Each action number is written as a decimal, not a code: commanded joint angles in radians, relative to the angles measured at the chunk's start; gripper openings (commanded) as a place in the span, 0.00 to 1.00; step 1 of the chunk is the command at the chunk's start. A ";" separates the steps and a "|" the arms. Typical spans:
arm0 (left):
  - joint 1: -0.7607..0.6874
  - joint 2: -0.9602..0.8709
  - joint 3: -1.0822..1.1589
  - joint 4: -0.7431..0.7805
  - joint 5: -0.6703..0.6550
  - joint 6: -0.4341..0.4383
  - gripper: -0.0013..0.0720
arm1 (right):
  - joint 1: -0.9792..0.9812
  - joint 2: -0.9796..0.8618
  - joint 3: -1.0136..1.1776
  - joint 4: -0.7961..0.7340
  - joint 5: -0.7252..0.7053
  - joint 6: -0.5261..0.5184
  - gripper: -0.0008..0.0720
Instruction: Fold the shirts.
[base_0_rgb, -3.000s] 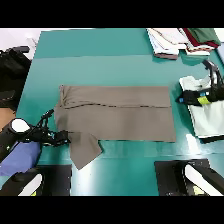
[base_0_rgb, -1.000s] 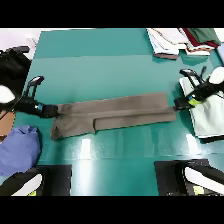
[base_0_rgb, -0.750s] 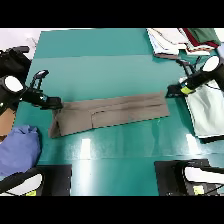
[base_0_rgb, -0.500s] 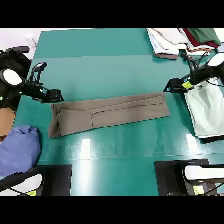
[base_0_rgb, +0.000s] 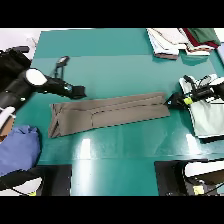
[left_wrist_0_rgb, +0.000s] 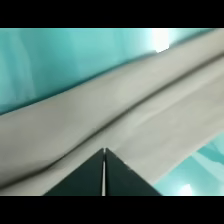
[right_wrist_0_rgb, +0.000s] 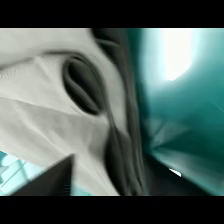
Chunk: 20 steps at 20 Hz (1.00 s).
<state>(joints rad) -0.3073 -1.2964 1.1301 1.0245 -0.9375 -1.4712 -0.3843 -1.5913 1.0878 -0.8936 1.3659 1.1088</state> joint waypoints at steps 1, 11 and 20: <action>-0.155 -0.085 0.015 -0.016 0.109 -0.024 0.06 | 0.069 -0.042 -0.027 0.090 -0.035 -0.037 0.38; -0.275 -0.384 0.175 -0.060 0.138 -0.047 0.06 | 0.261 0.264 0.306 0.191 -0.030 0.033 0.04; -0.275 -0.393 0.180 -0.060 0.230 -0.068 0.06 | 0.491 0.301 0.536 0.193 -0.006 0.125 0.04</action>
<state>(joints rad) -0.5808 -1.6855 1.3052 0.9665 -0.7444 -1.5238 0.0395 -1.2984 1.5784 -0.7063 1.3579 1.2072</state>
